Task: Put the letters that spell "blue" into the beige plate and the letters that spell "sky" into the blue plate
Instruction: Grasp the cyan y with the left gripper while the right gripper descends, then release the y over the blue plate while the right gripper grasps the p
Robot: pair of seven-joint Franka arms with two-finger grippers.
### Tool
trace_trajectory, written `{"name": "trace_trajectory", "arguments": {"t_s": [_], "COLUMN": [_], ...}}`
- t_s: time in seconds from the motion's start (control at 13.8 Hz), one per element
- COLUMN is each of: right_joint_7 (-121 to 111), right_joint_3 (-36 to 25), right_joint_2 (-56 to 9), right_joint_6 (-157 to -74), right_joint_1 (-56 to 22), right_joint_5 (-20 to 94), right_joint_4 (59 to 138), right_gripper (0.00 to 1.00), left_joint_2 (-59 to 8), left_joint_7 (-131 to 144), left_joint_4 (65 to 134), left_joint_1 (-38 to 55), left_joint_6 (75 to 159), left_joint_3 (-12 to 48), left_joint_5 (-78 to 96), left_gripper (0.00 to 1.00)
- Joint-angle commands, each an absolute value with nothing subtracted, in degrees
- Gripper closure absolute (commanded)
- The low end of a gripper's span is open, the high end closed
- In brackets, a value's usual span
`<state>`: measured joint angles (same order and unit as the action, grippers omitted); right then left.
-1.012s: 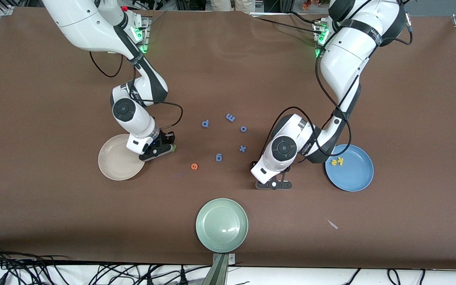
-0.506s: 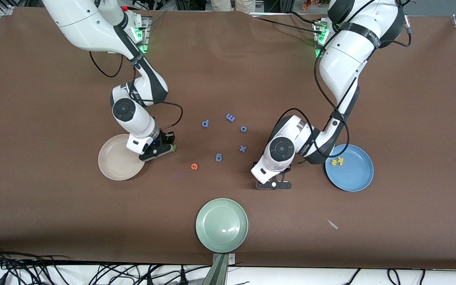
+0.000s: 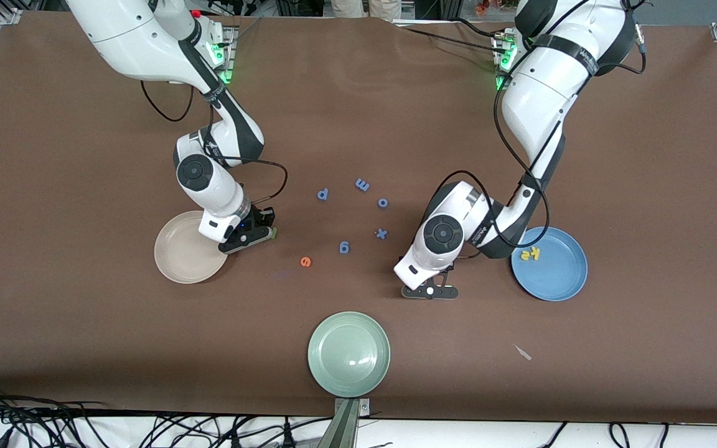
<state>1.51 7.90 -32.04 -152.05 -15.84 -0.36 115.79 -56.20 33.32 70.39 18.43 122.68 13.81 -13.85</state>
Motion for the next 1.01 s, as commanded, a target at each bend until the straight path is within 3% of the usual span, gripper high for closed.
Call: {"name": "trace_trajectory", "arguments": {"t_s": [0.0, 0.29, 0.65, 0.94], "right_joint_7": [1.50, 2.46, 11.57, 22.75], "right_joint_3": [8.17, 8.17, 9.75, 11.25], "right_joint_2": [-31.46, -31.90, -31.73, -31.02], "right_joint_6": [-152.58, -152.40, -150.14, -146.16], "right_joint_1": [-15.56, -15.64, -15.82, -15.91], "right_joint_5": [-0.97, 0.00, 0.35, 0.18], "right_joint_4": [115.32, 113.03, 113.38, 113.29], "right_gripper": [0.47, 0.44, 0.46, 0.46], "left_joint_2": [-54.15, -49.58, -43.43, -41.66], "left_joint_7": [33.22, 31.83, 9.71, -6.72], "left_joint_4": [69.96, 70.05, 71.62, 77.25], "left_joint_1": [17.41, 15.74, 6.70, -1.92], "left_joint_6": [120.94, 113.23, 96.87, 99.30], "left_joint_3": [13.62, 13.71, 13.97, 13.98], "left_joint_5": [-15.47, -15.56, -15.29, -15.64], "left_gripper": [0.85, 0.85, 0.83, 0.81]}}
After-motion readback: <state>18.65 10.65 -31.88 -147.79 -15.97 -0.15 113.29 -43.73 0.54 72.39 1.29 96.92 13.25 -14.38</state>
